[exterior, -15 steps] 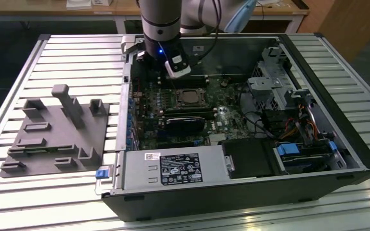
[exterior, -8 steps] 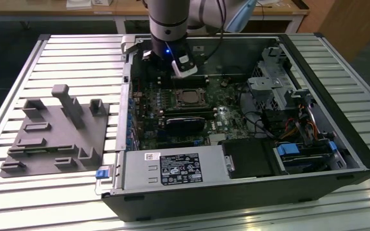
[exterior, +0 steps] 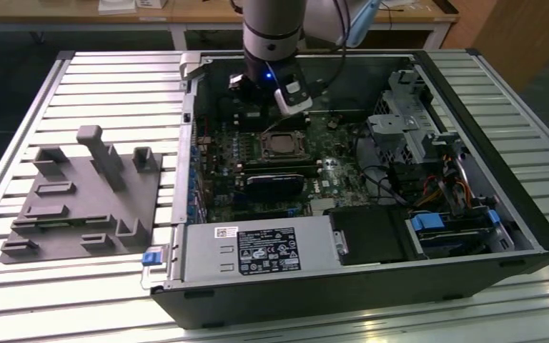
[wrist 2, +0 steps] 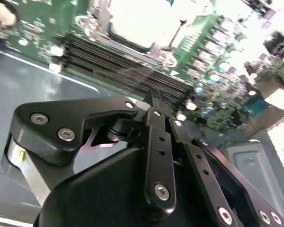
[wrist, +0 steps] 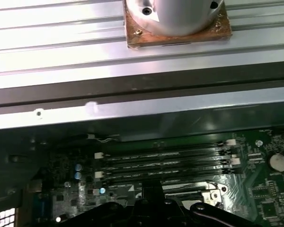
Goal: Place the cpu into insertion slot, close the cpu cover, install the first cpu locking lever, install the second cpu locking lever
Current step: 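Install the first cpu locking lever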
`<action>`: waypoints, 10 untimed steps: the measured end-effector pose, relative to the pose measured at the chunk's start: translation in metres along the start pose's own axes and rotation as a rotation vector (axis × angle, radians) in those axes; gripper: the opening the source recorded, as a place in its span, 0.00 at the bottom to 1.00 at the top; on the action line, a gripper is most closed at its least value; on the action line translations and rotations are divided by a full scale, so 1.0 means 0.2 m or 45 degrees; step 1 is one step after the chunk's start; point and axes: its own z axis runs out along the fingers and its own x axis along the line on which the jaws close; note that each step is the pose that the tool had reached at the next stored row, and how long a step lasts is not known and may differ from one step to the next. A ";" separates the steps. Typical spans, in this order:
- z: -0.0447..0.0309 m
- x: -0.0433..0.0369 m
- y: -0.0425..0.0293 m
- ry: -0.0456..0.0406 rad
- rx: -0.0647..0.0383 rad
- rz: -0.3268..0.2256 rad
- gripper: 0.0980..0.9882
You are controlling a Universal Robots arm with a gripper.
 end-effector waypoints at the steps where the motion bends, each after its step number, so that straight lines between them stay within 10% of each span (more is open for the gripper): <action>1: 0.000 -0.014 0.002 0.000 0.000 0.000 0.01; 6: 0.001 -0.033 0.004 -0.001 0.000 0.000 0.01; 10: 0.012 -0.033 0.001 -0.026 -0.004 -0.008 0.01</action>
